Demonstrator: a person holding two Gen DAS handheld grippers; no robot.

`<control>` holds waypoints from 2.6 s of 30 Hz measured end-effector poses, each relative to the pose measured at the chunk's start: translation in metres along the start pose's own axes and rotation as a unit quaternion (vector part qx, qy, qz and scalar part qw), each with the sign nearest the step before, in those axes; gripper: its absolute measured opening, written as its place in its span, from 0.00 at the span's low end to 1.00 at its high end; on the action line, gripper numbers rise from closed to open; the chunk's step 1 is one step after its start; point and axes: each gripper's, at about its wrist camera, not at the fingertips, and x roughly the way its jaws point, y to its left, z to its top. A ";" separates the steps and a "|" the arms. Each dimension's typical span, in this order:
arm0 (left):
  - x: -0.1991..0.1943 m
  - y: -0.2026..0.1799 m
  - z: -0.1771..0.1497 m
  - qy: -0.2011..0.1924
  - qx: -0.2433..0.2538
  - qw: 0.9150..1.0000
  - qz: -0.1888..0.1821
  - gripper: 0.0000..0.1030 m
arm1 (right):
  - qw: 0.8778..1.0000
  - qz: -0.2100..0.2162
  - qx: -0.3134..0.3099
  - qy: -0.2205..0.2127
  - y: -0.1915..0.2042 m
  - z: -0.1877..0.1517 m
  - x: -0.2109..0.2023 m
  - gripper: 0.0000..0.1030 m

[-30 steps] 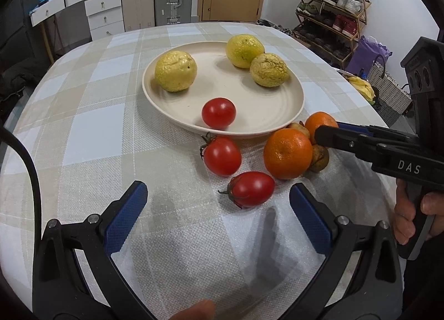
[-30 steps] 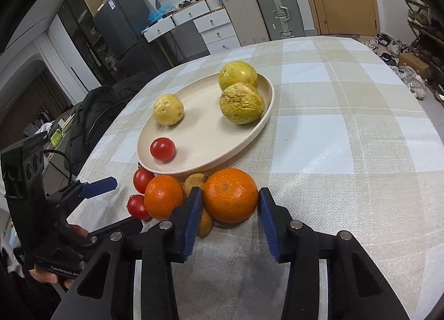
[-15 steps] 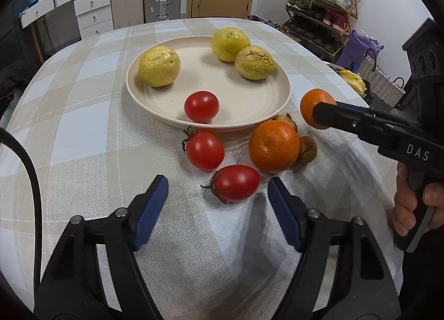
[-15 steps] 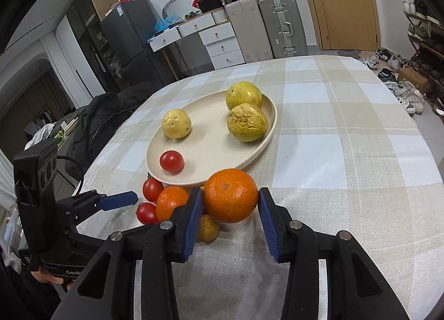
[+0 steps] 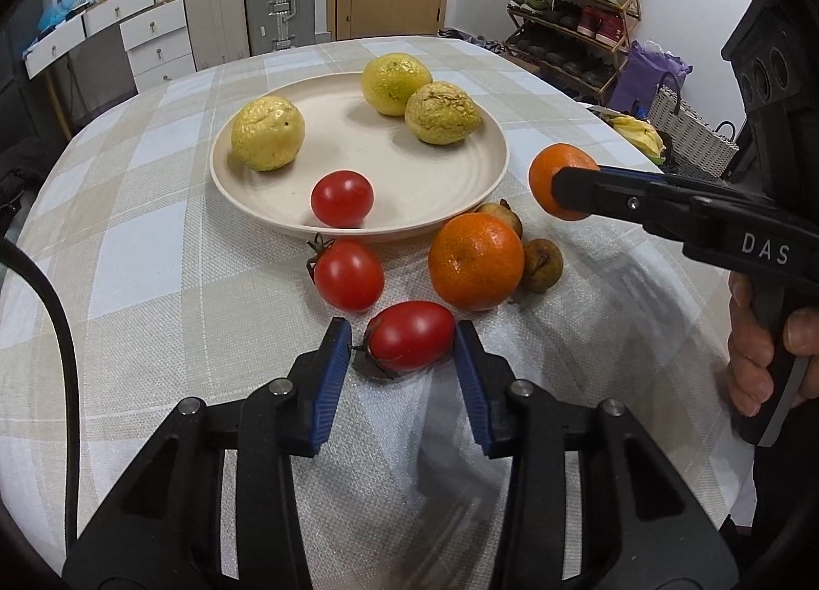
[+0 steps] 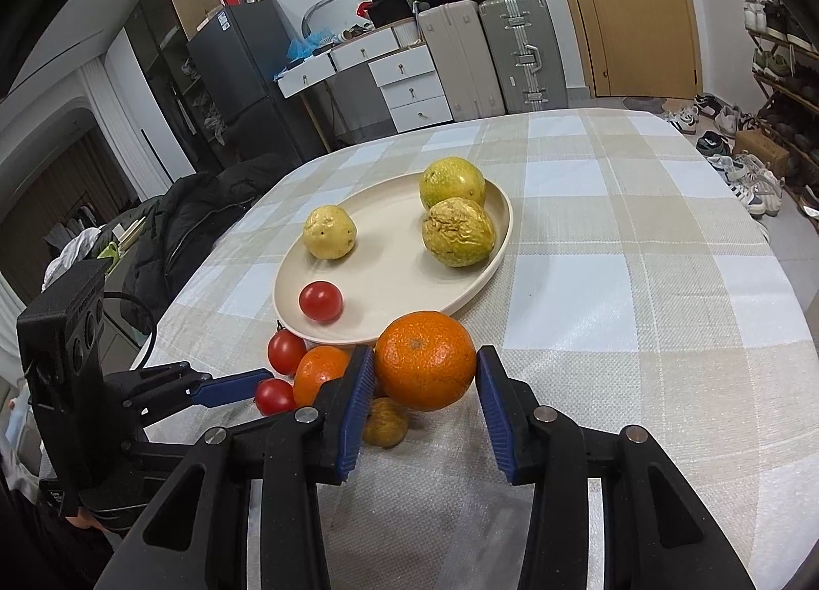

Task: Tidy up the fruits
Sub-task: 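Grasp a red tomato with the left tool while the right tool grasps a mandarin orange, then carry the tomato and mandarin onto the cream plate and open both tools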

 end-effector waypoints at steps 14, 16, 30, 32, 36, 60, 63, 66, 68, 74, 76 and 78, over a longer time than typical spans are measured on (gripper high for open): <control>-0.017 0.005 0.004 -0.028 -0.007 1.000 -0.001 0.37 | 1.000 -0.003 -0.012 -0.016 0.007 0.001 -0.010 0.40; -0.020 0.006 0.004 -0.033 -0.009 0.999 -0.002 0.37 | 1.000 -0.002 -0.013 -0.018 0.007 0.001 -0.011 0.40; -0.036 0.019 0.009 -0.069 -0.034 0.997 0.000 0.37 | 1.000 0.001 -0.016 -0.019 0.012 0.000 -0.010 0.40; -0.038 0.022 0.009 -0.075 -0.041 0.996 0.006 0.37 | 1.000 0.000 -0.017 -0.019 0.012 0.000 -0.009 0.40; -0.037 0.029 0.013 -0.082 -0.052 0.995 0.009 0.37 | 1.000 -0.001 -0.018 -0.020 0.011 0.001 -0.008 0.40; -0.016 0.041 0.052 -0.100 -0.048 0.993 0.037 0.37 | 0.999 -0.004 -0.037 -0.035 0.018 0.028 0.005 0.40; -0.013 0.041 0.055 -0.099 -0.049 0.993 0.039 0.37 | 0.999 -0.002 -0.036 -0.034 0.018 0.031 0.007 0.40; -0.008 0.042 0.062 -0.097 -0.049 0.993 0.042 0.37 | 0.999 -0.002 -0.040 -0.034 0.019 0.033 0.010 0.40; -0.007 0.043 0.063 -0.098 -0.049 0.993 0.042 0.37 | 0.999 -0.002 -0.042 -0.033 0.020 0.035 0.012 0.40; 0.006 0.047 0.073 -0.091 -0.048 0.994 0.044 0.37 | 0.999 -0.003 -0.038 -0.027 0.017 0.038 0.020 0.40; 0.011 0.049 0.074 -0.087 -0.048 0.994 0.044 0.37 | 0.999 -0.003 -0.038 -0.025 0.016 0.039 0.023 0.40; 0.015 0.049 0.075 -0.085 -0.048 0.994 0.044 0.37 | 0.999 -0.005 -0.037 -0.022 0.015 0.039 0.027 0.40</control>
